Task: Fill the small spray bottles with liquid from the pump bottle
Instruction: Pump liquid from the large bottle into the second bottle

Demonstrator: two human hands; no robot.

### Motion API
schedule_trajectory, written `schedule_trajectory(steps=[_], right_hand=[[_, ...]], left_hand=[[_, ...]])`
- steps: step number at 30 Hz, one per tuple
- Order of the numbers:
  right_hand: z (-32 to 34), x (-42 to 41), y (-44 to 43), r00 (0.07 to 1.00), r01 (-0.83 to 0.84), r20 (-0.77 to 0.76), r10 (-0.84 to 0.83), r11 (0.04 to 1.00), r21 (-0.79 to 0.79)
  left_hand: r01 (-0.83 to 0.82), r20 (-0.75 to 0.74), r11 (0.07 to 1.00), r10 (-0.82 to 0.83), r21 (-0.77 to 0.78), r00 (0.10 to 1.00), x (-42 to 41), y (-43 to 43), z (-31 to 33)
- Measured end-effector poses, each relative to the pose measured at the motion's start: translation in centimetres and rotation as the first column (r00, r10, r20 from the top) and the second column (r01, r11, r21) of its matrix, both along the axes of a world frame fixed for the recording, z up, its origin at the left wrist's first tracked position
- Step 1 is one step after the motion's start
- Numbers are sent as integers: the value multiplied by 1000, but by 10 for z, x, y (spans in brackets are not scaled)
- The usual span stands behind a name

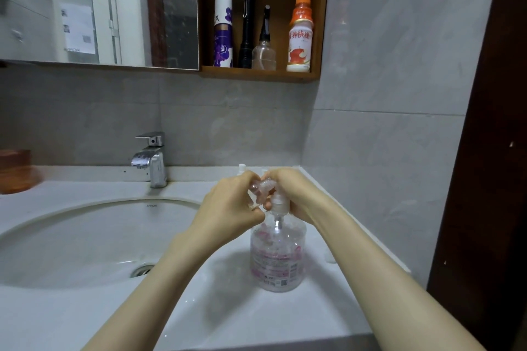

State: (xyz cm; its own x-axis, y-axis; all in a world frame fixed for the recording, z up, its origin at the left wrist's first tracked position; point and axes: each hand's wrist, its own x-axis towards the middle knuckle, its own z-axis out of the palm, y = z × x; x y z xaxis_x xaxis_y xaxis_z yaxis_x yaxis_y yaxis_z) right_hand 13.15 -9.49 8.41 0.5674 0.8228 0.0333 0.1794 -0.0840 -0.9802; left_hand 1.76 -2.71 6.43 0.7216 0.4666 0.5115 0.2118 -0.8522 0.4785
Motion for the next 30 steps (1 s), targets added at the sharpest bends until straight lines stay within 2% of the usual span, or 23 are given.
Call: schedule_trajectory(steps=[4, 13, 17, 21, 26, 28, 30], right_hand=[[-3, 2, -3, 998, -2, -55, 1, 1000, -26], [7, -2, -1, 1000, 22, -11, -23, 999, -22], [10, -5, 4, 999, 5, 40, -1, 994, -106], [2, 1, 6, 997, 67, 31, -70, 995, 74], [1, 0, 4, 997, 43, 61, -44, 999, 17], [1, -2, 0, 1000, 9, 1, -9, 1000, -10], [0, -1, -3, 996, 4, -85, -1, 1000, 29]], left_hand=[[25, -30, 1000, -26, -16, 999, -2, -1, 3], [17, -3, 1000, -17, 26, 1000, -2, 5, 6], [-2, 2, 997, 2, 79, 1000, -1, 6, 4], [-6, -17, 995, 8, 100, 1000, 1, 7, -1], [0, 6, 998, 0, 70, 1000, 2, 5, 0], [12, 3, 999, -12, 42, 1000, 1, 3, 3], [25, 0, 999, -25, 24, 1000, 1, 2, 5]])
